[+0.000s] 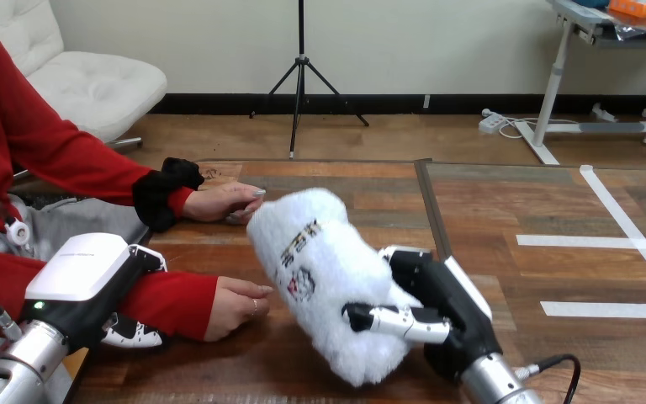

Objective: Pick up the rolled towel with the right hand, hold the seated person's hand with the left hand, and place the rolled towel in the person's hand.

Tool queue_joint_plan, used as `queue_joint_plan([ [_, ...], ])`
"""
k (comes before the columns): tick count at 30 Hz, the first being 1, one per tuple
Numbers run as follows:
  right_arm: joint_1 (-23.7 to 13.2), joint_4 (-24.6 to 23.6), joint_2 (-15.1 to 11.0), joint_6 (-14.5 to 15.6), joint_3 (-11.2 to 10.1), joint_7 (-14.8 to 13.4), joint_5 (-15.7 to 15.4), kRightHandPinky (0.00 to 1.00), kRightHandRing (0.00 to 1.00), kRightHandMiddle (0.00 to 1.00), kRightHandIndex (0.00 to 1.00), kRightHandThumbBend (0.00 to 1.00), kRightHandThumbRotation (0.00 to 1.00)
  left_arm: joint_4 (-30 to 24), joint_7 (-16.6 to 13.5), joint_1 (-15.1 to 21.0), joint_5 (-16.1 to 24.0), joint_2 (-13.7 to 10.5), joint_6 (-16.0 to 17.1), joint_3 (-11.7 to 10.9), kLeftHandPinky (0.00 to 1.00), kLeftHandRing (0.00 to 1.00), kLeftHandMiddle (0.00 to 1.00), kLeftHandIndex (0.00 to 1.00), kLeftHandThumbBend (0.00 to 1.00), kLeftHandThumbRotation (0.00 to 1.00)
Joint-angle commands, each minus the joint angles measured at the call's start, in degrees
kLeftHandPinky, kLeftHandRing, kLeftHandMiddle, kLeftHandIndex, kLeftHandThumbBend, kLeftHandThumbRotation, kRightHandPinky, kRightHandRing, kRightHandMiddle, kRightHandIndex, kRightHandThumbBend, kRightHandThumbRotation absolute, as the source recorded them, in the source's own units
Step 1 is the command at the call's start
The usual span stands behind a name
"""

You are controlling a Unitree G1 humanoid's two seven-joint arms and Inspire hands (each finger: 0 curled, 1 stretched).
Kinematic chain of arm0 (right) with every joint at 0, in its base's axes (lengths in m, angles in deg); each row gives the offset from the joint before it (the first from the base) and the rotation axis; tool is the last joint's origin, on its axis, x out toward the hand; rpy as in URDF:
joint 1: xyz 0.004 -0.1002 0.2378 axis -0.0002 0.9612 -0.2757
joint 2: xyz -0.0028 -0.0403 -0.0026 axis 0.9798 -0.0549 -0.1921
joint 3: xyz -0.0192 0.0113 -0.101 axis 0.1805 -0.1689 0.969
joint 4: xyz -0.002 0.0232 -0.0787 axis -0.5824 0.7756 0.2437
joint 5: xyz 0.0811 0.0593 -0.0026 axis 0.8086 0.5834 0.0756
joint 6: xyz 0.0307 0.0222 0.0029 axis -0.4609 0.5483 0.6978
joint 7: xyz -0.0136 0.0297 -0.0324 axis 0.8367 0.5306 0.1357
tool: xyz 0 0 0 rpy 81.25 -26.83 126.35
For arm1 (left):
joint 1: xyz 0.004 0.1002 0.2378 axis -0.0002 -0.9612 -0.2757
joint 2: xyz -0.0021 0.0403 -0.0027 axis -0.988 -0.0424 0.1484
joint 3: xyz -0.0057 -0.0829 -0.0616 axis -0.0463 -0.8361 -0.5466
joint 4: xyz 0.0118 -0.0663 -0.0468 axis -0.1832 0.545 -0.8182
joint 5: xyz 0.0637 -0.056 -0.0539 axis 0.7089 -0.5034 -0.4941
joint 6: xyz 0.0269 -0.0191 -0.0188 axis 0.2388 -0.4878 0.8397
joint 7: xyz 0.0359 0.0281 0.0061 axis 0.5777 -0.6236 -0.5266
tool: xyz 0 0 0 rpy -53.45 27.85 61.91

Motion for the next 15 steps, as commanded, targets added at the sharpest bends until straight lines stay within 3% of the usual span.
queue_joint_plan([
  [1, -11.5, 1.6, 2.1, -2.6, -0.5, 0.2, 1.5, 0.00, 0.01, 0.04, 0.01, 0.37, 0.00, -16.5, 0.6, 4.5, -4.0, 2.6, 3.6, -2.7, 0.34, 0.36, 0.41, 0.44, 0.78, 0.02],
  [15, -12.5, 5.3, 2.3, -5.0, -0.1, -0.6, 0.1, 0.00, 0.01, 0.03, 0.01, 0.37, 0.00, -22.1, 2.8, 3.6, -3.8, 3.3, 2.3, -4.1, 0.33, 0.35, 0.40, 0.42, 0.80, 0.03],
])
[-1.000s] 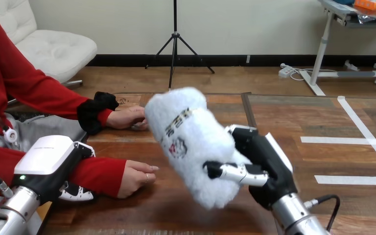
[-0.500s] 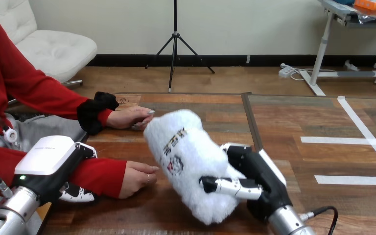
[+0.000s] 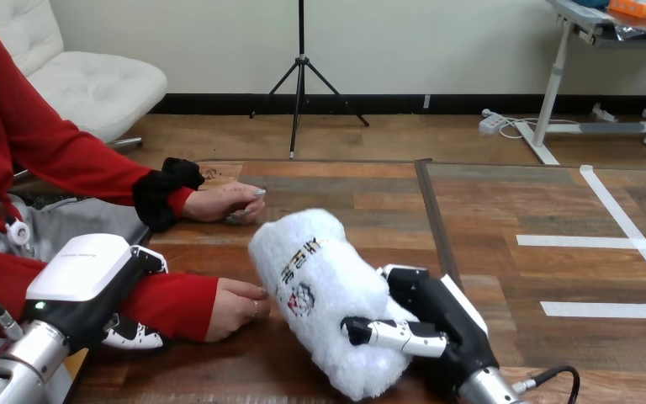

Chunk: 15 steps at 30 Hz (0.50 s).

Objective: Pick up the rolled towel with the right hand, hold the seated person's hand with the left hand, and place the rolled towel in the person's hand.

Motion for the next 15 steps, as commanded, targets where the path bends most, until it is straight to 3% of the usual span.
queue_joint_plan([
  [1, -12.5, 1.4, 2.3, -5.2, -0.2, -0.7, 0.2, 0.00, 0.01, 0.03, 0.01, 0.37, 0.00, -18.0, 0.0, 5.6, -3.7, 3.2, 4.3, -2.2, 0.33, 0.35, 0.40, 0.42, 0.80, 0.02],
  [15, -13.0, 4.6, 2.4, -7.3, -0.3, -1.6, -1.1, 0.00, 0.01, 0.04, 0.01, 0.39, 0.00, -21.4, 2.7, 5.4, -4.0, 4.0, 3.3, -3.0, 0.32, 0.35, 0.39, 0.41, 0.81, 0.01],
])
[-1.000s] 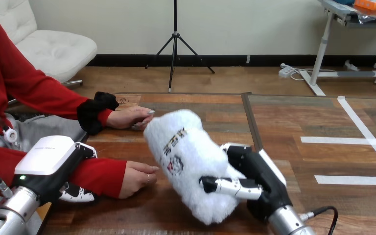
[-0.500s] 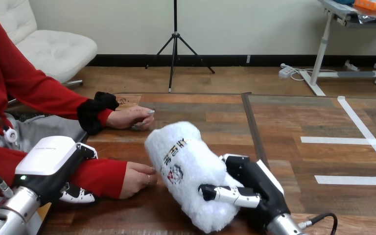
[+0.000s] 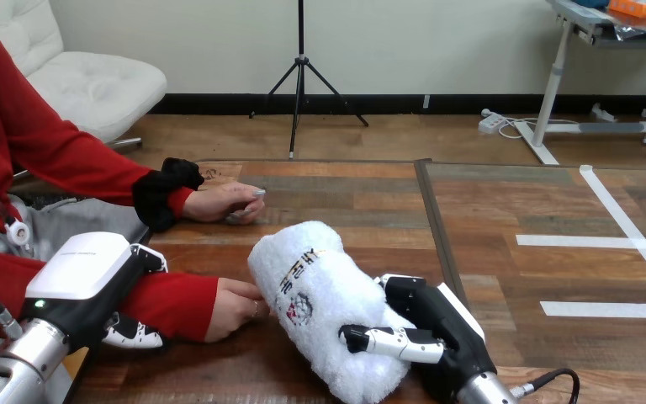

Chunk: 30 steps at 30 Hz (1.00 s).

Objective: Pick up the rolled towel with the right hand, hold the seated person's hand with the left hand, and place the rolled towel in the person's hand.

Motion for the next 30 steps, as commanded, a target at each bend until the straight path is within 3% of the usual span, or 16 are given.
queue_joint_plan([
  [1, -12.1, 1.6, 2.4, -6.5, -0.4, -1.4, 0.1, 0.00, 0.01, 0.04, 0.01, 0.39, 0.00, -18.2, 0.6, 6.8, -4.1, 4.0, 4.7, -1.4, 0.32, 0.34, 0.39, 0.41, 0.81, 0.00],
  [30, -12.9, 5.5, 2.2, -8.4, -0.4, -2.1, -1.2, 0.00, 0.03, 0.06, 0.03, 0.41, 0.00, -21.6, 3.7, 7.0, -4.6, 5.3, 4.6, -2.1, 0.32, 0.34, 0.38, 0.40, 0.84, 0.00],
])
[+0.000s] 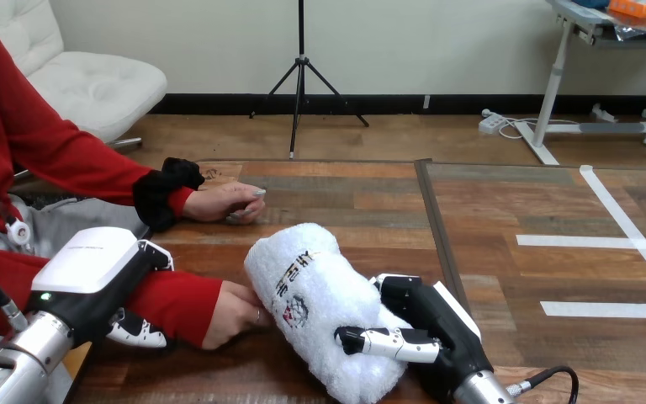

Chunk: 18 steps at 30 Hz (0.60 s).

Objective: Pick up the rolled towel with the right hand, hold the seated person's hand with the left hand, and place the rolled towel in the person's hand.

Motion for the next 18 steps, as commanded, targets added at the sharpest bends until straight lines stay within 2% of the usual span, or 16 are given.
queue_joint_plan([
  [1, -11.3, 1.7, 2.2, -5.2, -0.4, -1.1, 0.2, 0.00, 0.03, 0.06, 0.03, 0.41, 0.00, -18.0, -0.3, 7.5, -4.6, 5.2, 5.6, -0.6, 0.32, 0.34, 0.38, 0.40, 0.84, 0.00],
  [18, -12.2, 2.8, 2.4, -5.3, -1.1, -0.4, 1.1, 0.00, 0.03, 0.06, 0.04, 0.41, 0.00, -18.8, 1.6, 8.0, -4.9, 6.6, 5.6, -0.7, 0.31, 0.33, 0.38, 0.40, 0.84, 0.00],
])
